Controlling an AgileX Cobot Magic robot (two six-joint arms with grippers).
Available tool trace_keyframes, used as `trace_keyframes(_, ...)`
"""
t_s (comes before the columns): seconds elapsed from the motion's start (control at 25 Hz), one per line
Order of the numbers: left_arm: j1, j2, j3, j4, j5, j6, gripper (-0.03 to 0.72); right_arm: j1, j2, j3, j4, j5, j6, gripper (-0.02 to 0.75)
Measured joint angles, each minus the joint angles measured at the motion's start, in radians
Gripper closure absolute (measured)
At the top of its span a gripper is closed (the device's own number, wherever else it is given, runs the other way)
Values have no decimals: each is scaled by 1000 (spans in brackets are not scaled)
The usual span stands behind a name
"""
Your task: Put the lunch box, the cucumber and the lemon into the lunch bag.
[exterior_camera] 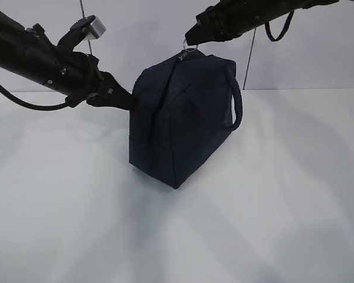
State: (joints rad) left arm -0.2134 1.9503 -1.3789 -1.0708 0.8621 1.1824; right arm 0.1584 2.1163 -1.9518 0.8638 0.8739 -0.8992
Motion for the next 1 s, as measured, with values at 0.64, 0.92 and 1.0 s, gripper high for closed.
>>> trace_keyframes(0.64, 0, -12, 0, 95, 83, -50, 695, -56, 76, 0, 144, -94, -96, 730)
trace_keyframes(0.92, -7, -21, 0, 141, 143, -81, 695, -89, 146, 0, 361, -138, -257, 730)
trace_keyframes(1.0, -21, -24, 0, 155, 161, -94, 695, -98, 167, 0, 441, -140, -315, 730)
